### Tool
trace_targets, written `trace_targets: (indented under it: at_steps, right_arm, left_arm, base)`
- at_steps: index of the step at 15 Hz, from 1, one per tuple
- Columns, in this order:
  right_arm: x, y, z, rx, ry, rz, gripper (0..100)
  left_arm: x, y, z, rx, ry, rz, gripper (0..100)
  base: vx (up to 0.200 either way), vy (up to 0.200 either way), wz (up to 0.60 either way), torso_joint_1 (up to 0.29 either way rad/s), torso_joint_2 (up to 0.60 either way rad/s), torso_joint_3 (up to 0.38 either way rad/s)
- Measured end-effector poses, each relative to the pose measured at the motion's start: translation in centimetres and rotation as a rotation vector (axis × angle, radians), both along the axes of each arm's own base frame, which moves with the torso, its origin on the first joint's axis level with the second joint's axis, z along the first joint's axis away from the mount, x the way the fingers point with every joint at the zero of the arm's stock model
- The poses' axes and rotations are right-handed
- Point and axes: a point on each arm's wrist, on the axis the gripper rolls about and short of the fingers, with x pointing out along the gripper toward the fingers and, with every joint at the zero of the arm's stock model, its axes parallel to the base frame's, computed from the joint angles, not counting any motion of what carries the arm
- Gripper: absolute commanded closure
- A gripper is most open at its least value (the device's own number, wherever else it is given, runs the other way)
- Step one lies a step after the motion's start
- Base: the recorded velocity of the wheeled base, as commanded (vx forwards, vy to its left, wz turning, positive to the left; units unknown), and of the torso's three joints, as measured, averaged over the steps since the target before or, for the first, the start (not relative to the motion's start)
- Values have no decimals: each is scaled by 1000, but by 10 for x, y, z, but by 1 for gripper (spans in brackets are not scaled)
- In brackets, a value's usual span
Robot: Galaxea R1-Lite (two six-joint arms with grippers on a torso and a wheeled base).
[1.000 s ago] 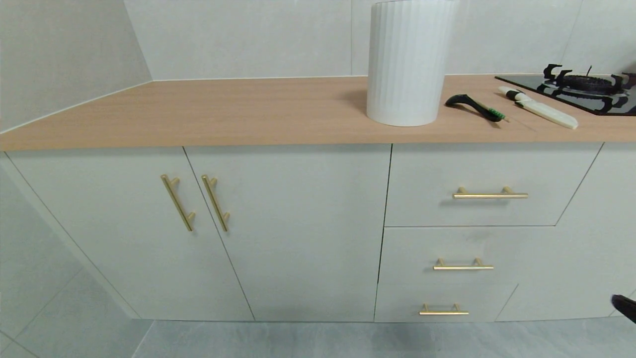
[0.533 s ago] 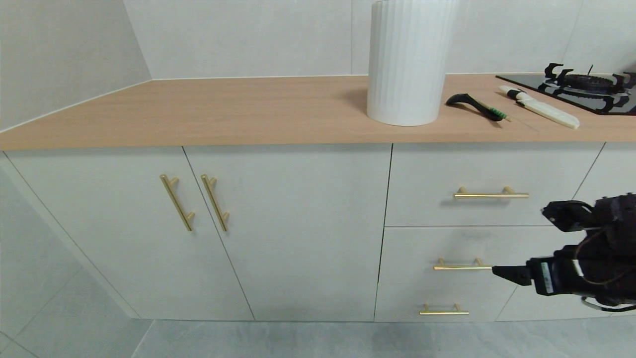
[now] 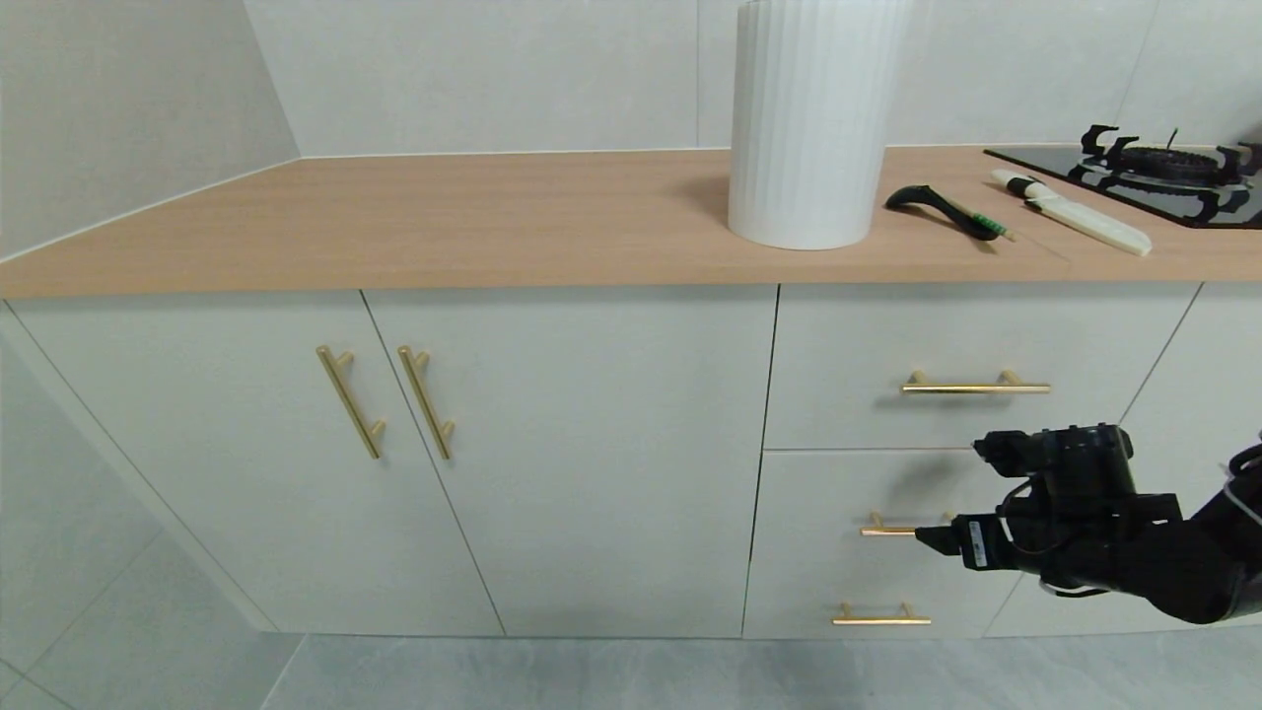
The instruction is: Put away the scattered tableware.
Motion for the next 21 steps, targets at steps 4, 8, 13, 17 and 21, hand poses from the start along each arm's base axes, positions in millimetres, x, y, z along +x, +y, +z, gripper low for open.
trace_targets:
  at_steps: [4,8,13,17,21]
  right_arm:
    - [17,-2,-22,-22,-80,-80,0]
    - [24,-2,-38,-27,-113,-96,0]
    - [34,2,-46,-46,-123,-112,0]
    - [40,4,-50,-40,-155,-110,0]
    - [45,5,-57,-39,-182,-109,0]
  left_arm:
    - [0,0,0,0,0,0,0]
    - [0,0,0,0,0,0,0]
    - [0,0,0,0,0,0,0]
    - [0,0,0,0,0,0,0]
    - [0,0,0,0,0,0,0]
  base:
    - [0,0,0,0,0,0]
    - [0,0,0,0,0,0]
    - [0,0,0,0,0,0]
    - [0,0,0,0,0,0]
    - [0,0,0,0,0,0]
